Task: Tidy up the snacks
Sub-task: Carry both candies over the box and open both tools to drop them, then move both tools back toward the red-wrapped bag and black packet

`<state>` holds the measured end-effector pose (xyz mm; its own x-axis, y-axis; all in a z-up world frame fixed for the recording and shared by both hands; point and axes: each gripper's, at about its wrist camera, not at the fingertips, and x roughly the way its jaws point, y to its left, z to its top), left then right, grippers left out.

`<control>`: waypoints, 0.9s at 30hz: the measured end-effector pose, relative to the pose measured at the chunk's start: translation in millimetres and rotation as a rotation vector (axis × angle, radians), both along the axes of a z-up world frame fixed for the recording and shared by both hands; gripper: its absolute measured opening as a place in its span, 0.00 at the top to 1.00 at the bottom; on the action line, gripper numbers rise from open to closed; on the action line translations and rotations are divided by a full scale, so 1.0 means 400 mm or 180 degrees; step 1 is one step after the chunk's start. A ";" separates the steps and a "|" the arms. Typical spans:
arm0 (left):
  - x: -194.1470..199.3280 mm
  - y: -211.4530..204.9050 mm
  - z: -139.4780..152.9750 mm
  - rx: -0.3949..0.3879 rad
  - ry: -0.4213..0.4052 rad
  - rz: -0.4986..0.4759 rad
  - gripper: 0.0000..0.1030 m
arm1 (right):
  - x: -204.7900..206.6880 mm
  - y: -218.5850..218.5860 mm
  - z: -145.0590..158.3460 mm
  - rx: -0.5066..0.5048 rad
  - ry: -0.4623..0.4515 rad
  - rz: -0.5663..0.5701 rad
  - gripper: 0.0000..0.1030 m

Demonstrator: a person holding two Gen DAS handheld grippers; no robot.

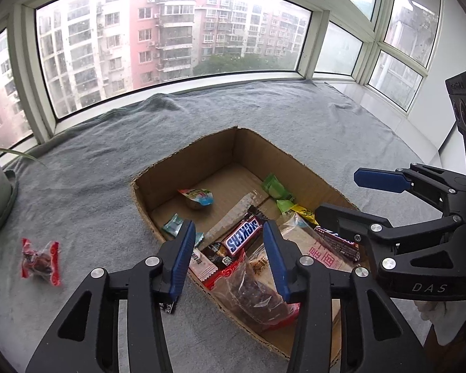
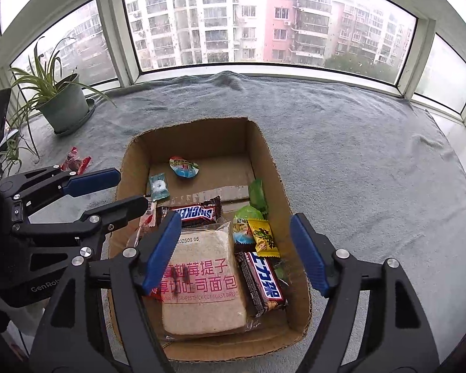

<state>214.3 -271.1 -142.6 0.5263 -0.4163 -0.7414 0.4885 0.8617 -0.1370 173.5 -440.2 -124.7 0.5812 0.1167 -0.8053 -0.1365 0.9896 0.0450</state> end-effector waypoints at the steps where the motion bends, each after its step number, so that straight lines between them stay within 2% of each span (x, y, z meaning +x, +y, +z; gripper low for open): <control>1: 0.000 0.003 0.001 -0.0002 -0.0003 0.0007 0.57 | 0.000 0.001 -0.001 0.0001 0.0009 0.0002 0.26; 17: -0.023 0.091 0.010 -0.0037 0.0001 0.0073 0.57 | -0.042 0.051 0.020 0.0267 -0.0100 -0.0155 0.26; 27: -0.060 0.276 0.002 0.0017 0.0025 0.0299 0.57 | -0.094 0.156 0.038 0.0347 -0.0105 -0.0063 0.26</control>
<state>190.3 -160.8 -141.8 0.5569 -0.3614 -0.7478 0.4045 0.9044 -0.1359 135.9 -377.9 -109.6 0.6102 0.1907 -0.7689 -0.1201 0.9816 0.1482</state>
